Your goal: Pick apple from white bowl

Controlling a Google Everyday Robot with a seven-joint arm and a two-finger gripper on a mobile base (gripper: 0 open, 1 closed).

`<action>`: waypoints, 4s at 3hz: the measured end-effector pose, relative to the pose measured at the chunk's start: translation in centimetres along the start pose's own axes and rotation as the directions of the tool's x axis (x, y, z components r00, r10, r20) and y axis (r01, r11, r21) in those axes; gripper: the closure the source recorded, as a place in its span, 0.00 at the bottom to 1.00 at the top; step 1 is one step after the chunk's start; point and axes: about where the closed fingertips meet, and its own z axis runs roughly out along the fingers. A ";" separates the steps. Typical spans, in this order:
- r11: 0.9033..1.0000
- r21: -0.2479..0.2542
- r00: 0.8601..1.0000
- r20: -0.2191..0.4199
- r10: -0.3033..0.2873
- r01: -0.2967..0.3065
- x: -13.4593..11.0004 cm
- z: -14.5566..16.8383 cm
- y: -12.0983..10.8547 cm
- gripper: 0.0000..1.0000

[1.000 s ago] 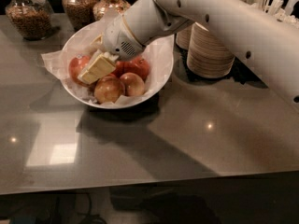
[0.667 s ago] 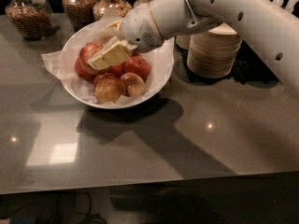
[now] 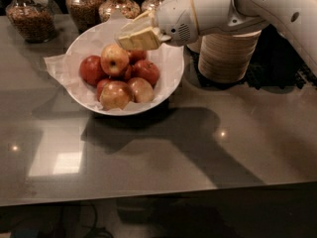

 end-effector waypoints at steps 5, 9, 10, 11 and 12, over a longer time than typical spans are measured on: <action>1.000 -0.017 1.000 -0.019 0.004 -0.004 0.9 1.4 -0.7 0.11; 0.999 0.012 0.997 -0.069 0.037 -0.037 4.1 2.2 -2.5 0.30; 0.999 0.010 0.995 -0.080 0.052 -0.052 5.1 2.8 -2.8 0.34; 0.997 0.004 0.993 -0.091 0.072 -0.072 6.2 3.5 -2.9 0.37; 0.995 -0.011 0.990 -0.103 0.096 -0.098 7.6 4.5 -2.9 0.38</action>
Offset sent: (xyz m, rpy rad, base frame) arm -0.0001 -0.0006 0.0002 0.0004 0.0000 -0.0010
